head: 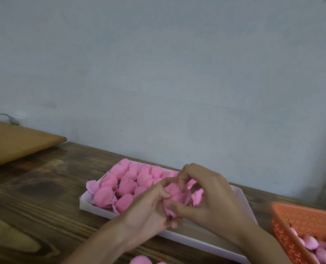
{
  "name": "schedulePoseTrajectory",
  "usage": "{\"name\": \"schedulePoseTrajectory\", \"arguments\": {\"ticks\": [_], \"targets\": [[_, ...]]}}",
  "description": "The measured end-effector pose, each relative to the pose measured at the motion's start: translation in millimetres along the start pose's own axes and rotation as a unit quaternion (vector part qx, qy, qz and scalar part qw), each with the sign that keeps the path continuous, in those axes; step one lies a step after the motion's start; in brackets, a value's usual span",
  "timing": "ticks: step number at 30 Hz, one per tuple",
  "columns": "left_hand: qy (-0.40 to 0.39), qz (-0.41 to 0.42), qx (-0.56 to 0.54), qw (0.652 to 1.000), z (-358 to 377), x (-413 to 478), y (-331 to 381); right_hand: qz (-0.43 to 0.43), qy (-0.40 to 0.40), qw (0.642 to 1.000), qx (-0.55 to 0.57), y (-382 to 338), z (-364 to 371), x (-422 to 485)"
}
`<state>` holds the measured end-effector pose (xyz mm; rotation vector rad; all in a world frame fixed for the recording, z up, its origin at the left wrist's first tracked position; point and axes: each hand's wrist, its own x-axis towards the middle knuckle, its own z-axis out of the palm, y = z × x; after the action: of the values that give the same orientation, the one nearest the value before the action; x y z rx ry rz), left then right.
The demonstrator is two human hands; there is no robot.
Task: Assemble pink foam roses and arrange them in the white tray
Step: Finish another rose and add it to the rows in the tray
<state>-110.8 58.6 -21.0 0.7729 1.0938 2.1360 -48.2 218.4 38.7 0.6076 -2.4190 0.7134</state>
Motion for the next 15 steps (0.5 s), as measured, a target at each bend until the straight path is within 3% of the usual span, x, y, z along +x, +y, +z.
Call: {"name": "schedulePoseTrajectory", "arguments": {"ticks": [15], "targets": [[0.044,0.042,0.049,0.997,-1.4,5.1,-3.6,0.020,-0.037,0.999,0.007,1.8,-0.1,0.2]]}}
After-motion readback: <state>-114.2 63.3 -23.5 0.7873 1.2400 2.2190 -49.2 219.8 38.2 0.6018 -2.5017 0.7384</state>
